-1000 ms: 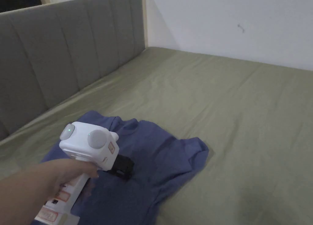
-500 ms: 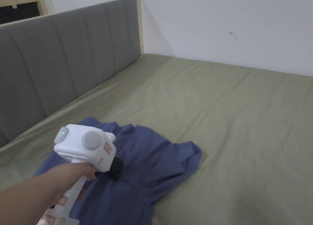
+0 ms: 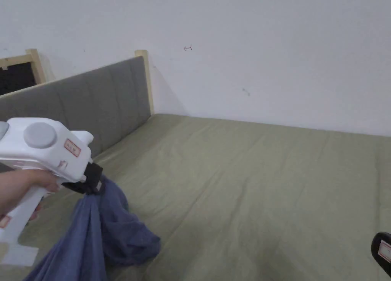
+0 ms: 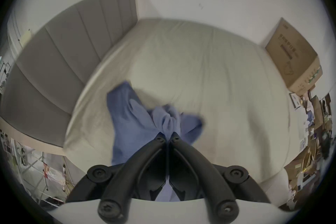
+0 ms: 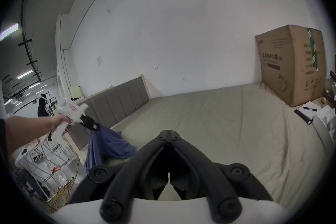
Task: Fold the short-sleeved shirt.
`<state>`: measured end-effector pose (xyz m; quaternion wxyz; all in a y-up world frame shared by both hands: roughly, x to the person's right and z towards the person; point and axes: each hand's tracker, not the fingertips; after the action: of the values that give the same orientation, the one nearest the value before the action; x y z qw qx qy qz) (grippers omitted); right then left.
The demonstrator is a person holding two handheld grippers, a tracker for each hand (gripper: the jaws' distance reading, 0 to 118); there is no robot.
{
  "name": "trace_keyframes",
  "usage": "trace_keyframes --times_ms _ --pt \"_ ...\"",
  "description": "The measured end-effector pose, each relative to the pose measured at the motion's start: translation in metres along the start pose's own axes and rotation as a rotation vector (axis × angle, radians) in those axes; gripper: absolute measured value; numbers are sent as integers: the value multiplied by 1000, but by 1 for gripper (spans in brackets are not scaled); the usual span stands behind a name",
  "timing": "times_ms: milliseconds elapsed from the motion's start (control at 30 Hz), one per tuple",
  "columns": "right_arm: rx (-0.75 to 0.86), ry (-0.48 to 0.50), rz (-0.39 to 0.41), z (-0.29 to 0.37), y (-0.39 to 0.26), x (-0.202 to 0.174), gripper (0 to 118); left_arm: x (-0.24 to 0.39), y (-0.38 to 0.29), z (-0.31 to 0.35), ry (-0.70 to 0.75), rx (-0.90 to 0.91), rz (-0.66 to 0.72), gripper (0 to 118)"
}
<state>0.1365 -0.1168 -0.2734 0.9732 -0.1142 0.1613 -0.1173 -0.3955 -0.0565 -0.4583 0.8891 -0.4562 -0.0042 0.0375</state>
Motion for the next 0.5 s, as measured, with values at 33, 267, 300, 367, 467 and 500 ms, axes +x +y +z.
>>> trace_keyframes --times_ms 33,267,300,367,467,500 --pt "11 -5 -10 9 2 3 0 11 9 25 -3 52 -3 0" --pt "65 -37 -41 62 12 20 0 116 56 157 -190 324 -112 0" --pt "75 -47 -39 70 14 24 0 139 59 170 -220 336 -156 0" --pt "97 -66 -36 84 18 30 0 184 63 185 -249 360 -248 0" --pt "123 -88 -37 101 23 40 0 241 62 194 -310 351 -352 0" --pt "131 -99 -35 107 24 44 0 261 61 193 -339 342 -387 0"
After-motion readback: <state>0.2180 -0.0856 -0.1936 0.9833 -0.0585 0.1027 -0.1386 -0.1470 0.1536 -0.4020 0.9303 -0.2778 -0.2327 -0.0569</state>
